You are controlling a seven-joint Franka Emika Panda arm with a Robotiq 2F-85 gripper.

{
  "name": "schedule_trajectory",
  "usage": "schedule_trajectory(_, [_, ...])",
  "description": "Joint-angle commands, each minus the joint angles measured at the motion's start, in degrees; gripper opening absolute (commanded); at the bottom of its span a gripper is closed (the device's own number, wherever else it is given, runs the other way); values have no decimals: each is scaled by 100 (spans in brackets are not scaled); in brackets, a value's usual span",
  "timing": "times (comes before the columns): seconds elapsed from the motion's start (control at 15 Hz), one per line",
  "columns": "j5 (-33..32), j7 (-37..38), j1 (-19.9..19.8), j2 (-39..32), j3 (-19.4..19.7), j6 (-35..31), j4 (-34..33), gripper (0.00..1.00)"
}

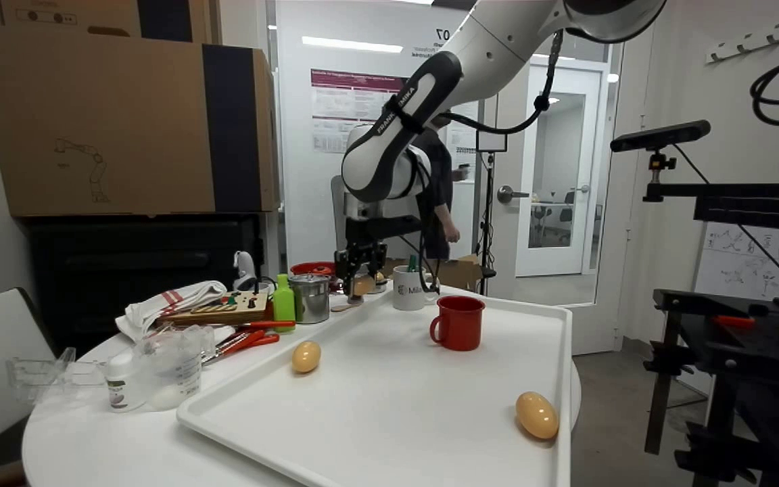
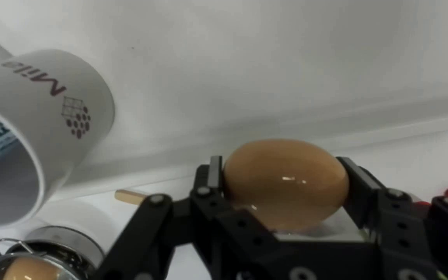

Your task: Put the right egg in the red cup

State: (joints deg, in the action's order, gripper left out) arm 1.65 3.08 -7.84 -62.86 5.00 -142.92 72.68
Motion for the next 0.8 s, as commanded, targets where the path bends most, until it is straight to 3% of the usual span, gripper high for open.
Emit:
schedule_trajectory(0.0, [-28,336,177,681,182,53,994,45])
schedule_trajectory(0.33, [-51,597,333,1323,311,-26,1958,45])
schedule_trajectory(0.4, [-9,401,175,815,199,43,1273,70])
schedule_trajectory(0.67, [-13,474,238,1113,231,40,1666,70])
schedule_trajectory(0.73, [-13,475,239,1131,231,40,1694,45])
